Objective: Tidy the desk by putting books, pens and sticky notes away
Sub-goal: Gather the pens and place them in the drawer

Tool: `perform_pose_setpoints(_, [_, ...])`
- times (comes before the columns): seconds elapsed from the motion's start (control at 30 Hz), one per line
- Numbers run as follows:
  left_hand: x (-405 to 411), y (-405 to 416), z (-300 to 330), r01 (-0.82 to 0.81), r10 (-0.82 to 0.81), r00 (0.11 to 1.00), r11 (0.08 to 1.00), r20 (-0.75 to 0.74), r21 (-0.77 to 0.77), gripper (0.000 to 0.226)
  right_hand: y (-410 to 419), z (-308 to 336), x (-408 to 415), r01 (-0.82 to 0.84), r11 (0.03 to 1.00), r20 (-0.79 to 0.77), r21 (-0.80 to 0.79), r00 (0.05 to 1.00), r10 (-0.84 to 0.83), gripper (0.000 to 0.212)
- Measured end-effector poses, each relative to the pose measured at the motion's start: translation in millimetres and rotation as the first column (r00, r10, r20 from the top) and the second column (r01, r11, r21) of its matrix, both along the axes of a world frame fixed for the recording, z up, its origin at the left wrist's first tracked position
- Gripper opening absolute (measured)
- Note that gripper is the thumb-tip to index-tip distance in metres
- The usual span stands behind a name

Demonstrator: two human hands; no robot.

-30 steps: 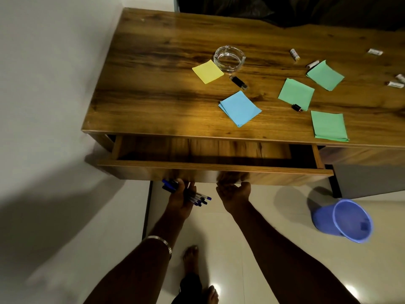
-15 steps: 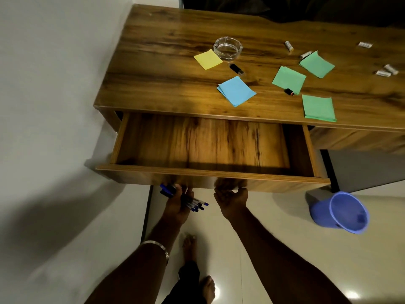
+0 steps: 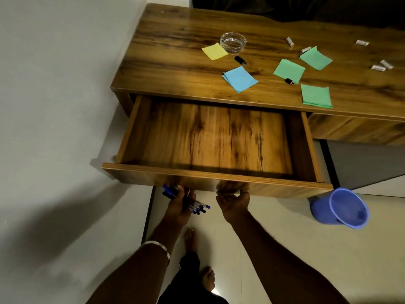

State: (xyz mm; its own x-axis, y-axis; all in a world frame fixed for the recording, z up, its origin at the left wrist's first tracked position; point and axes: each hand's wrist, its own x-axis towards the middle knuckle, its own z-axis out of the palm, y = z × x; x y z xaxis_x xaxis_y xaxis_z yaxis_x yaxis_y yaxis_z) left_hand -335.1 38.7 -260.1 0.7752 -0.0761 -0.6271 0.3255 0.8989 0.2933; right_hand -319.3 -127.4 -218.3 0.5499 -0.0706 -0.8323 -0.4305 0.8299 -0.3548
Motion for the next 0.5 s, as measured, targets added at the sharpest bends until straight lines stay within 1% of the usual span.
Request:
perform_pose_setpoints(0.03, [-4,0,-1,-0.004,0.004,1.0,1.0,-0.006,0.001,0.082,0,0,-5,0.003,1.0,-0.003,0.0,1.0,-0.003,0.066])
perform_pose_setpoints(0.1, [-12,-1,0,-0.033,0.033,0.999,0.999,-0.017,-0.001,0.054,0,0,-12,0.003,1.0,-0.007,-0.002,1.0,-0.003,0.066])
perform_pose_setpoints(0.13, [-16,-1,0,-0.044,0.044,0.999,0.999,-0.024,-0.009,0.046,1,-1,-16,0.003,1.0,-0.012,-0.003,1.0,-0.003,0.067])
perform_pose_setpoints(0.17, [-19,-2,0,-0.047,0.046,0.998,0.999,-0.031,-0.006,0.046,1,0,-19,0.006,1.0,-0.017,-0.003,1.0,-0.006,0.066])
perform_pose_setpoints(0.3, [-24,0,-1,-0.032,0.035,0.998,0.998,-0.056,0.057,0.06,1,1,-25,0.008,1.0,-0.021,-0.002,1.0,-0.008,0.065])
perform_pose_setpoints(0.33, [-24,0,-1,-0.018,0.022,0.998,0.997,-0.058,0.073,0.059,1,0,-24,0.002,1.0,-0.022,-0.009,1.0,-0.003,0.063])
perform_pose_setpoints(0.43, [-25,0,2,0.009,-0.001,0.997,0.995,-0.079,0.101,0.045,1,-1,-25,-0.039,0.998,-0.031,-0.059,0.999,0.037,0.055])
perform_pose_setpoints(0.5, [-28,1,6,0.04,-0.028,0.996,0.99,-0.085,0.133,0.038,1,2,-26,-0.081,0.989,-0.033,-0.124,0.996,0.078,0.042])
